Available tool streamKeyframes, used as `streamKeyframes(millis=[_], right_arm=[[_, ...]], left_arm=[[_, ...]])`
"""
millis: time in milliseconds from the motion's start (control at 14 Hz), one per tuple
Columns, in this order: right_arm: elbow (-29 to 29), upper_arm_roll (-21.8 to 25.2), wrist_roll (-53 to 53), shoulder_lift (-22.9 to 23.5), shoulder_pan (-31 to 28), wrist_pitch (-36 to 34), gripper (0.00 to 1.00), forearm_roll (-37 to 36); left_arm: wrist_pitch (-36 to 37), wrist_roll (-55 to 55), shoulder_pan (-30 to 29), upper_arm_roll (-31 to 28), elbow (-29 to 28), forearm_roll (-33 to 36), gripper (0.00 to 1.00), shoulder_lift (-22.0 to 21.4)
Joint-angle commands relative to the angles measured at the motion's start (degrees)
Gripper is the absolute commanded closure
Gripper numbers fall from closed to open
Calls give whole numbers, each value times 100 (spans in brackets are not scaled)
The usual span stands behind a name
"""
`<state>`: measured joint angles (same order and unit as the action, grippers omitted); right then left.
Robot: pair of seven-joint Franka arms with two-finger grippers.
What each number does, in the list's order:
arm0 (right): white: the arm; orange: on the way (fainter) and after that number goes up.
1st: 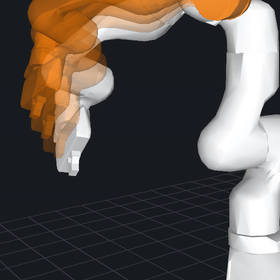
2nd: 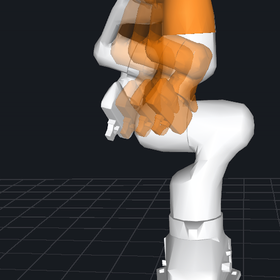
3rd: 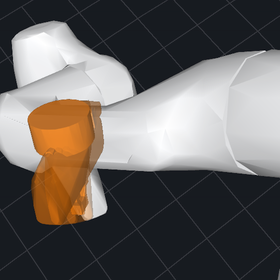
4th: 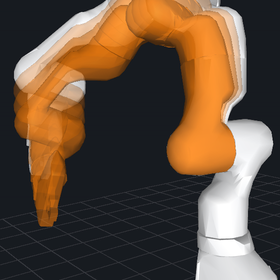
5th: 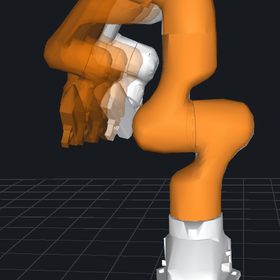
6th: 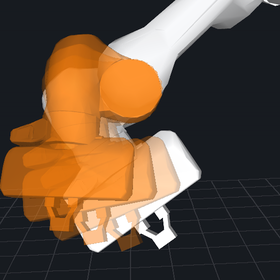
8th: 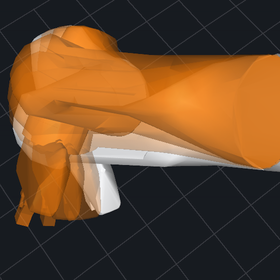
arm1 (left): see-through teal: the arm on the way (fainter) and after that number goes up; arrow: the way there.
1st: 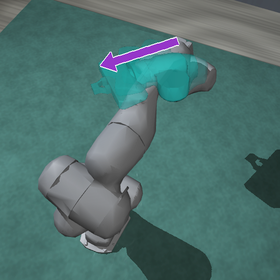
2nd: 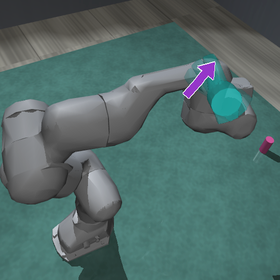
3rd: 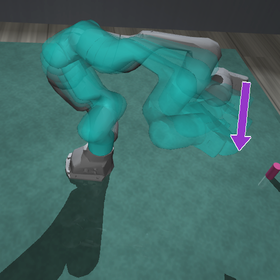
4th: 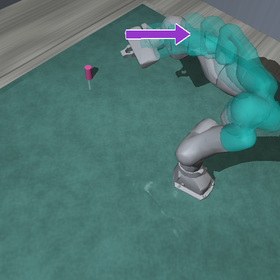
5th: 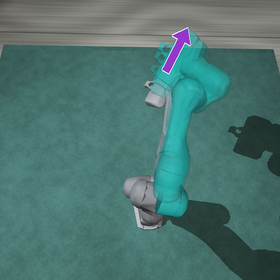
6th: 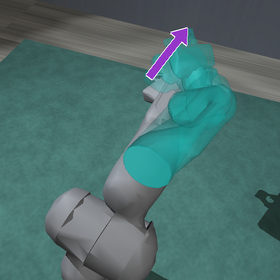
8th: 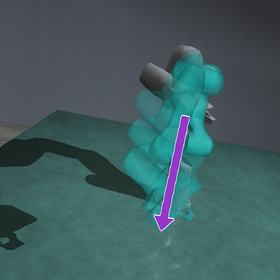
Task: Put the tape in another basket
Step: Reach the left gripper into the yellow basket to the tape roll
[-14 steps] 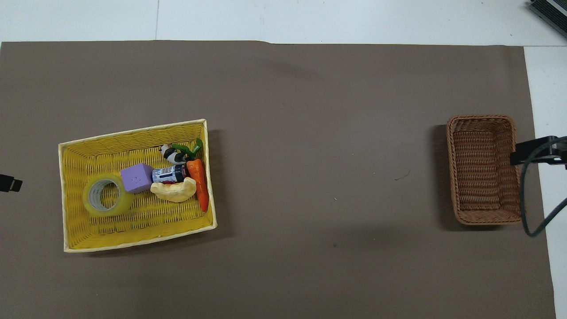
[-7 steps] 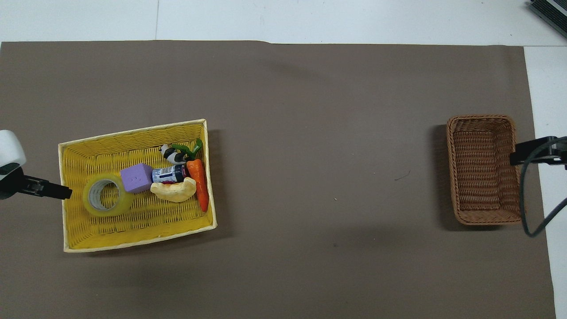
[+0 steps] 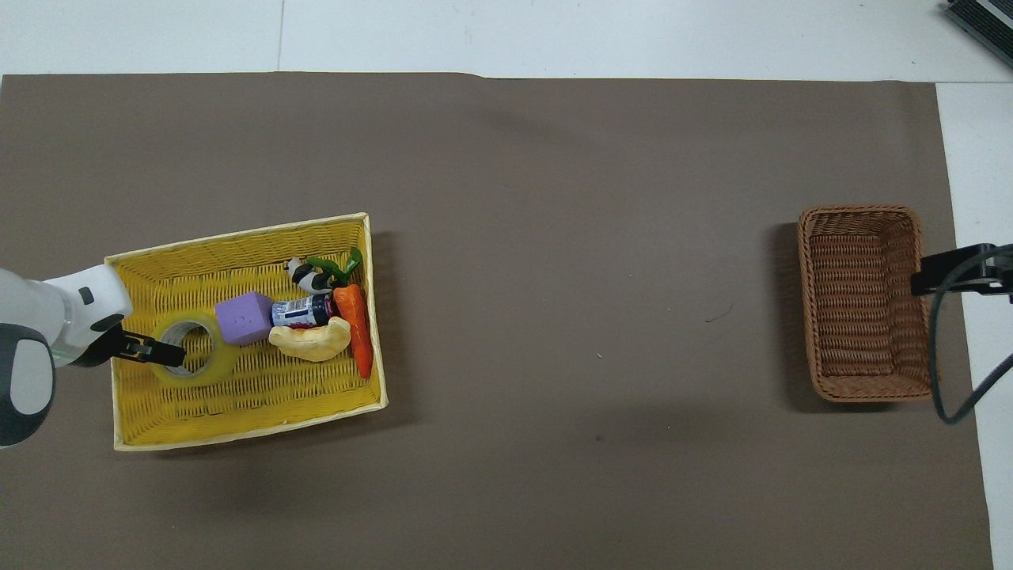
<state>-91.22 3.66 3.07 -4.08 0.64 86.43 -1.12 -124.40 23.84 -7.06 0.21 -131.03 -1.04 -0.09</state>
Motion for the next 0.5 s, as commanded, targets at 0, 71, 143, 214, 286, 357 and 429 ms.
streamKeyframes(millis=[0, 71, 143, 214, 286, 357, 429], right_arm=[[-142, -5, -157, -137, -55, -3, 0, 24], [-142, -5, -157, -137, -46, -3, 0, 24], [-142, -5, -157, -137, -46, -3, 0, 24], [-142, -5, -157, -137, -55, -3, 0, 24], [-142, -5, -157, -137, -46, -3, 0, 24], [-142, -5, -157, -137, -46, -3, 0, 24], [-142, -5, -157, -137, -46, -3, 0, 24]], left_arm=[[-373, -81, 90, -65, -422, -45, 18, -123], [-522, -125, 90, -65, -537, -45, 29, -123], [-671, -195, 90, -65, -599, -45, 40, -44], [-673, -308, 90, -65, -608, -45, 64, -26], [-655, -327, 90, -65, -608, -45, 86, -26], [-612, -353, 82, -65, -582, -45, 96, -17], [-585, -362, 64, -73, -539, -45, 100, 0]])
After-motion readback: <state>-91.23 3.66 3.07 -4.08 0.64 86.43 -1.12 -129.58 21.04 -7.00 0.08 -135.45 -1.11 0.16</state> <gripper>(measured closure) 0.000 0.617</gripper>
